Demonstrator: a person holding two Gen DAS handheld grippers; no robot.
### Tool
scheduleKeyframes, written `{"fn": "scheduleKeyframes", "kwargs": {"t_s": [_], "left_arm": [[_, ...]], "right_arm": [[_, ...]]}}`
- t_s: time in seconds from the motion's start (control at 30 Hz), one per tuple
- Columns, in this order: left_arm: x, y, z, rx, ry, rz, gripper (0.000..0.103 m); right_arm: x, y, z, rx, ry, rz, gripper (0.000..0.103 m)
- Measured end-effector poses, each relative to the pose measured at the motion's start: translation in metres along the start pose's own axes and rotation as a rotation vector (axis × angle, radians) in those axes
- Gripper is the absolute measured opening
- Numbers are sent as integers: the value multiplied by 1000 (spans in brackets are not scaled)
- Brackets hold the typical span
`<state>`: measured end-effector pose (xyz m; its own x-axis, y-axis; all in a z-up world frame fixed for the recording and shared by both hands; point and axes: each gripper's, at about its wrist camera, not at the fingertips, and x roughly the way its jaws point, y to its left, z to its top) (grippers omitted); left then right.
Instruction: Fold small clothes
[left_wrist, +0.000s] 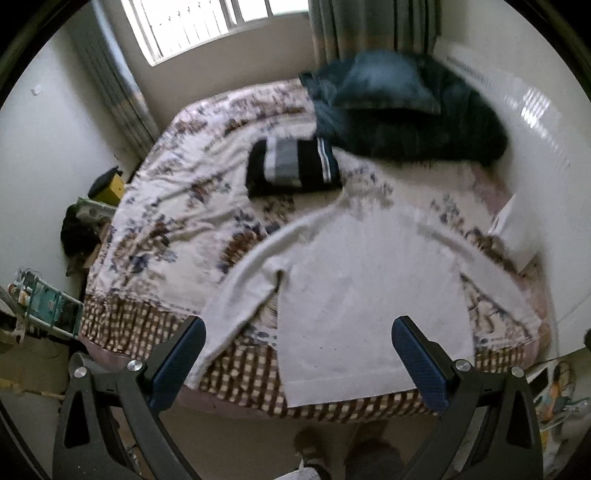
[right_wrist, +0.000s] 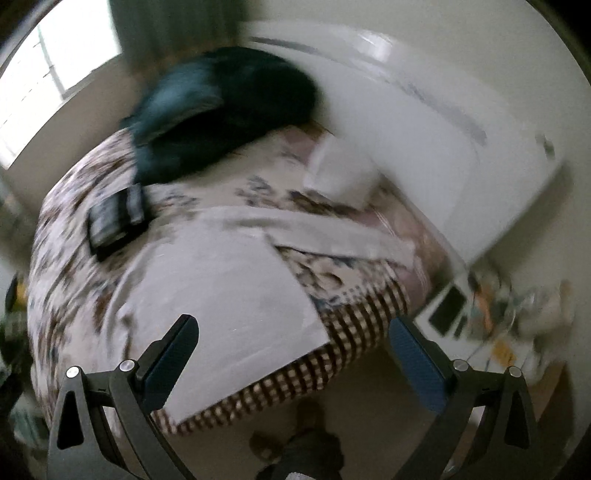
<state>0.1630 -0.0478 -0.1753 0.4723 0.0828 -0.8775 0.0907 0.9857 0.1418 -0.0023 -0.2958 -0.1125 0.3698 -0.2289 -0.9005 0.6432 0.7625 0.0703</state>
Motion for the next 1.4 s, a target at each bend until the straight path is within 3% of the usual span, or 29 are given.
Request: {"fn": "scheduleKeyframes", "kwargs": {"t_s": [0.13,0.33,0.53,0.63,0.73,0.8,0.83,0.87,0.9,0.93,0.97,1.17,1.4], "left_arm": [[81,-47,12,27,85,22,103],[193,-110,23,31,223,71,103],[306,-170,23,48,333,59,103],[347,-188,24,38,352,65,103],[387,-202,27,28,369,76,103],[401,-205,29,20,369,75,103],[408,-207,32,16,365,78,103],[413,-207,34,9,359,77,103],[416,-207,37,2,351,71,103],[418,-207,39,-4,343,68,103],[417,-205,40,-12,342,62,103],[405,-186,44,-35,332,31,103],[386,-132,46,-40,291,32,103]], "right_arm": [[108,-58,17,152,70,-75,103],[283,-160,38,426,209,-56,103],[404,-252,36,733,196,-88,103],[464,-287,31,900,195,-50,93],[510,-315,26,1060,167,-28,69],[522,-323,31,1108,76,-50,64],[523,-323,36,1106,35,-61,56],[525,-322,43,1093,6,-77,41],[527,-321,50,1082,-5,-84,33],[529,-317,58,1069,-13,-95,16],[528,-313,66,1052,-17,-108,11],[490,-253,131,805,-96,-93,8],[412,-98,214,430,-187,67,8]]}}
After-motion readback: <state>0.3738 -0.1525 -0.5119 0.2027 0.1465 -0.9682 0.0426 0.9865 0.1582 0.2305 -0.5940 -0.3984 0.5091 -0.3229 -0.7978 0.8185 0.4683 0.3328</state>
